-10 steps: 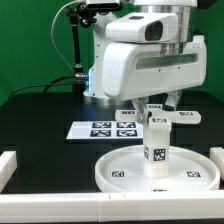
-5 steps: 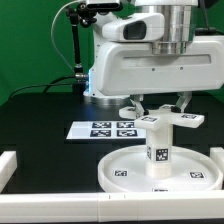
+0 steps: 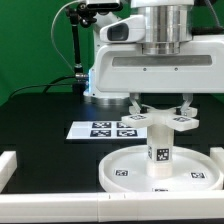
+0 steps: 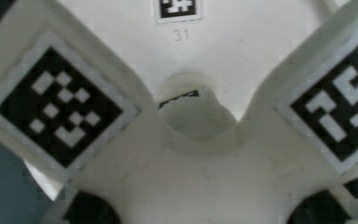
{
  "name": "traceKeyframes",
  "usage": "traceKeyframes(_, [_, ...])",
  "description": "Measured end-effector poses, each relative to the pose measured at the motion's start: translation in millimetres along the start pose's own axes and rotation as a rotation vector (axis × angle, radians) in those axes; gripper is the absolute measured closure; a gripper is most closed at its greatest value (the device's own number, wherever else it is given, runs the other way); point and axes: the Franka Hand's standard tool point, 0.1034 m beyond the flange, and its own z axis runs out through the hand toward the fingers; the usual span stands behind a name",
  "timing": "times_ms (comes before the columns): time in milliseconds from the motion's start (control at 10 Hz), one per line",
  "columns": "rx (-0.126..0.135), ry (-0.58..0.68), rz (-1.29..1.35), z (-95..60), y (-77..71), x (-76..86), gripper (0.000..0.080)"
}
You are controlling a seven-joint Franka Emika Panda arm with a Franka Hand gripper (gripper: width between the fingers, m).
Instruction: Assemble round table
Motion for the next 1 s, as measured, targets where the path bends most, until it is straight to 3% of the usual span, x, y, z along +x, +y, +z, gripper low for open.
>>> traceKeyframes(700, [0.012,-0.007,0.480,0.1,0.1,0.0,0.0351])
traceKeyframes(1000, [0.043,-0.005,0.781,-0.3,1.6,-2.8,0.0351])
